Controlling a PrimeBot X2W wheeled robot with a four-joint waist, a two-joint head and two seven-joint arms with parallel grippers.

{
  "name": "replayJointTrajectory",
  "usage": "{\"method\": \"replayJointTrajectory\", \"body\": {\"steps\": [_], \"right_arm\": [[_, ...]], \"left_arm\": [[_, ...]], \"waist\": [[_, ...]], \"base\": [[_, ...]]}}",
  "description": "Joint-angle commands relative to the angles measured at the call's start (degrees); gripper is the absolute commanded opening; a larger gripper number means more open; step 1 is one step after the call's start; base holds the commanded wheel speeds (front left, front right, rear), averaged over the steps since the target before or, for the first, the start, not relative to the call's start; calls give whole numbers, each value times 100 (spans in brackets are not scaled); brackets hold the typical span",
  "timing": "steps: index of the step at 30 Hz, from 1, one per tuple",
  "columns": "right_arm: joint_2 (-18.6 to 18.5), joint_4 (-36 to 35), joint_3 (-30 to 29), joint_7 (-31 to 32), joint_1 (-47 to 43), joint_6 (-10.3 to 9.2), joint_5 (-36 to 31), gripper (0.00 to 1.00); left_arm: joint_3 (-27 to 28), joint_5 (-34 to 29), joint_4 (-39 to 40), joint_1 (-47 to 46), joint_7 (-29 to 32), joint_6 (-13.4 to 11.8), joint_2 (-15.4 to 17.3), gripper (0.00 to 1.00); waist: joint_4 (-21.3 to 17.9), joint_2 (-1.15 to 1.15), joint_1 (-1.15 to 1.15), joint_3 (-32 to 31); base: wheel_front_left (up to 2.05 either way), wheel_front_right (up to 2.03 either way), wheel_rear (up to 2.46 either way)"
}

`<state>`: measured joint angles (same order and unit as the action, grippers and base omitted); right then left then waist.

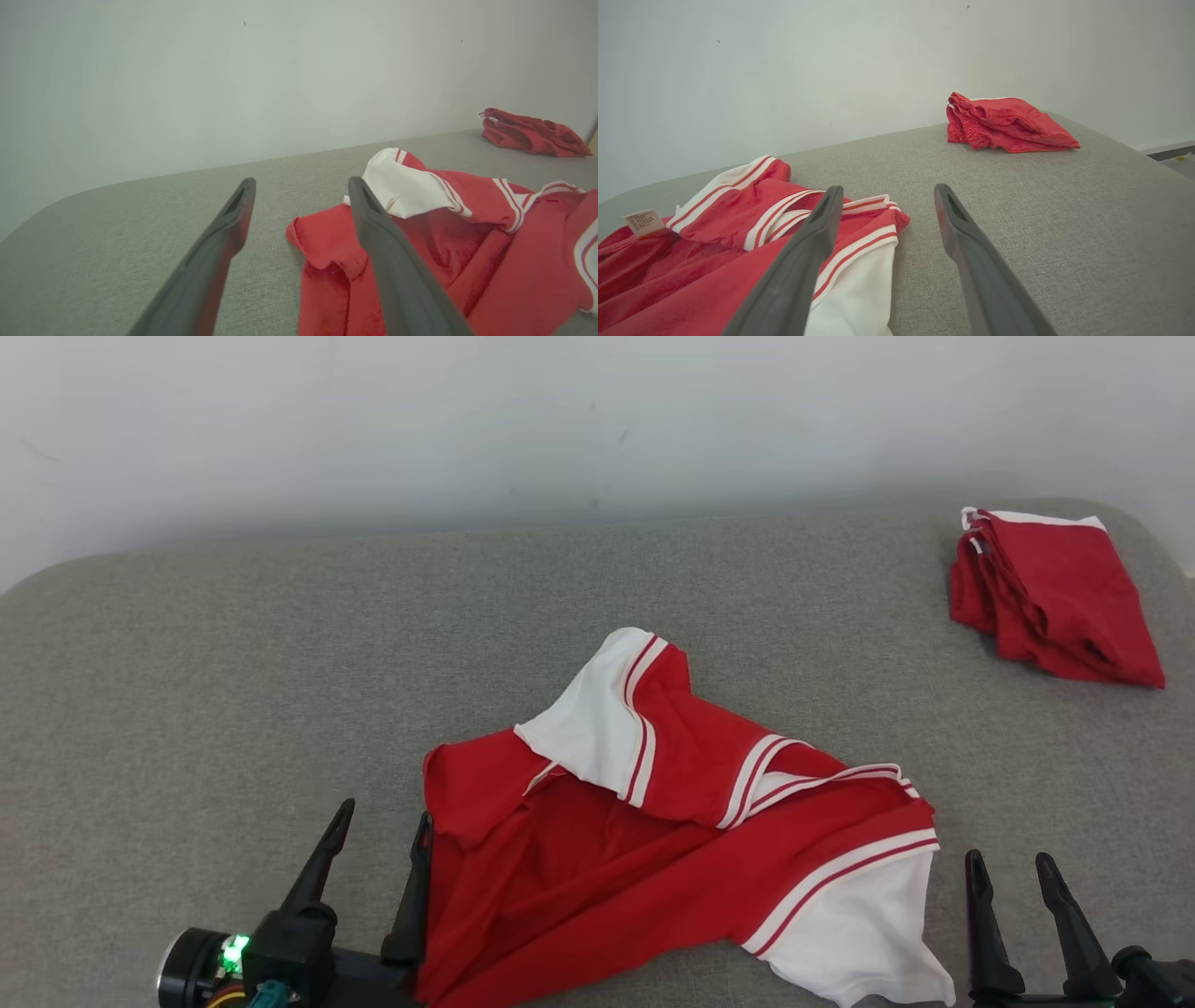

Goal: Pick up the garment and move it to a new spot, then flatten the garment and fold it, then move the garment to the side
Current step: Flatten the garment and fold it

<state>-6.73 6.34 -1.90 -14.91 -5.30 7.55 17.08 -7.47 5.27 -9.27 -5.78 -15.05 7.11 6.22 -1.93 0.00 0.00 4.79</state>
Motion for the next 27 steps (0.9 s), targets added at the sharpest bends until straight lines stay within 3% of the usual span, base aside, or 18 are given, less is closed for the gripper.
{"method": "replayJointTrajectory", "body": {"steps": [1, 9, 24, 25, 26, 27], "right_arm": [[3, 24, -9, -25, 53, -12, 18, 100], [4, 89, 24, -28, 159, -12, 40, 100], [4, 62, 65, -30, 315, -12, 14, 100], [6, 57, 64, -31, 316, -12, 11, 100], [8, 50, 58, -31, 320, -12, 9, 100], [12, 41, 57, -31, 328, -12, 5, 100]], "left_arm": [[-66, 14, -150, -95, -16, 23, 45, 100], [-377, 202, -1164, -386, -16, 29, 132, 100], [-842, 571, -2173, -1051, -16, 30, 263, 100], [-852, 623, -2259, -1093, -16, 30, 257, 95], [-878, 626, -2338, -1134, -16, 30, 270, 45], [-888, 638, -2385, -1192, -16, 30, 282, 33]], "waist": [[-127, 0, 0, 102], [-261, 0, 0, 224], [-426, 0, 0, 432], [-434, 0, 0, 441], [-441, 0, 0, 454], [-448, 0, 0, 468]], "base": [[0, 0, 0], [0, 0, 0], [0, 0, 0], [0, 0, 0], [0, 0, 0], [0, 0, 0]]}}
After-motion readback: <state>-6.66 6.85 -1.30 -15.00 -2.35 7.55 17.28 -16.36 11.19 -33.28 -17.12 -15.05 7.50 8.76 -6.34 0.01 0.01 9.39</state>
